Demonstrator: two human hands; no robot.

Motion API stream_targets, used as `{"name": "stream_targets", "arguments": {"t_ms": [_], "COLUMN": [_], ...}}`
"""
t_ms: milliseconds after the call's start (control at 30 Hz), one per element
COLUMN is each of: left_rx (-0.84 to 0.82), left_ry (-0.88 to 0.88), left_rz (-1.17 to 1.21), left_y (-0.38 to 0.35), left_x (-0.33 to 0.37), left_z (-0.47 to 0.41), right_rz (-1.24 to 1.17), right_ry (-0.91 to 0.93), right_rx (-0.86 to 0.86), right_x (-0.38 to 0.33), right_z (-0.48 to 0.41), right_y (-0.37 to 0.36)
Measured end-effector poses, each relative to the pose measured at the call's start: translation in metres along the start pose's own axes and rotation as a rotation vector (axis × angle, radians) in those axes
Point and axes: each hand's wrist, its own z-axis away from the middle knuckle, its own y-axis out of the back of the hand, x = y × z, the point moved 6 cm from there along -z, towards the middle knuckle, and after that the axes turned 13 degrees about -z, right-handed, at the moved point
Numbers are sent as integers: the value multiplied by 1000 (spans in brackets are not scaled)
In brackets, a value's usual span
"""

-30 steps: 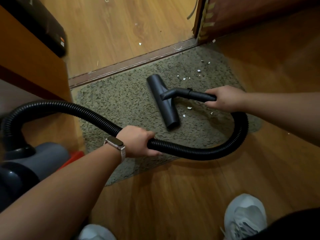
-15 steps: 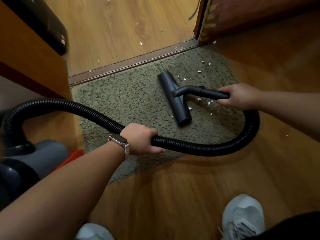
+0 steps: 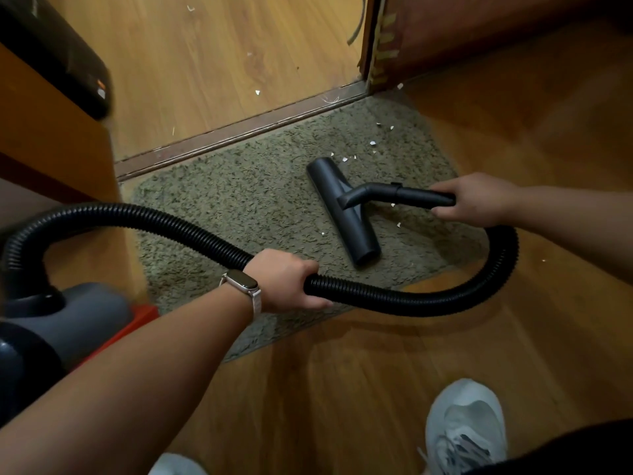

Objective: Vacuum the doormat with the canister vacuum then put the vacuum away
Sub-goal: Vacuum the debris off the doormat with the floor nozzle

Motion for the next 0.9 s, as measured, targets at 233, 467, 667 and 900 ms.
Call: {"name": "stream_targets", "arguments": {"t_ms": [233,467,667,900], "left_rx": [-35,-25,-30,-10], "left_ry": [-59,-43,12,-14], "left_rz": [-37,-20,58,7], "left_y": [-10,-9,-10,-11], "left_x": [3,1,-4,-2], "left_z": [9,9,4,5], "right_rz": [91,29,-49,-43], "right_ry": [150,77,-79,-19], "right_rx": [-57,-35,99,50], "right_x": [-41,-28,10,-6], "right_z": [-3,-8,-8,-8], "right_y": [-26,-14,14,2]}}
